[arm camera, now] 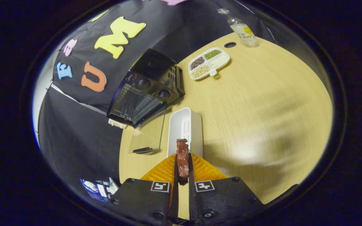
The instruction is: Open the toaster oven, put the food inside, and close the toaster oven door.
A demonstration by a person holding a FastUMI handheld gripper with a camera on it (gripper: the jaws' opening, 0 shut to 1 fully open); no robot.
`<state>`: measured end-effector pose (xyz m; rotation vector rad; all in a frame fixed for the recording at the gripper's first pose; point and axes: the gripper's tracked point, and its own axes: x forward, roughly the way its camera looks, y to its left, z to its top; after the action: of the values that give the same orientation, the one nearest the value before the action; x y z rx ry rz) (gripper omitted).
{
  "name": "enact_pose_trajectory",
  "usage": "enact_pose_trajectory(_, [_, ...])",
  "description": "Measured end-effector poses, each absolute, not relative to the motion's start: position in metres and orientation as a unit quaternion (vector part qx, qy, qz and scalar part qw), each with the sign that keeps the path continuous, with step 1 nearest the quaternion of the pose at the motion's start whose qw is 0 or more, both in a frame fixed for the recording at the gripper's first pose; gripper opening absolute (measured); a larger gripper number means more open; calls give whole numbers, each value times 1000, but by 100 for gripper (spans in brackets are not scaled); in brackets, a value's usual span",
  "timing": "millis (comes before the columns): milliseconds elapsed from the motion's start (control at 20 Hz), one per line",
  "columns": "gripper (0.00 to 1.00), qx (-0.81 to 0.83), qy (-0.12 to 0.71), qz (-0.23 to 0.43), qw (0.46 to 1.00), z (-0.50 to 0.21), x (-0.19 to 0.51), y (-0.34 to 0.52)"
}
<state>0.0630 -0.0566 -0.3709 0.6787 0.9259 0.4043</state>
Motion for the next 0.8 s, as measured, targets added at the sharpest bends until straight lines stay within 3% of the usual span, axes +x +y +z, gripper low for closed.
enact_pose_trajectory(350, [16, 357, 373, 186, 836, -304, 69, 7])
enact_pose_trajectory(800, [16, 476, 294, 174, 811, -292, 136, 128])
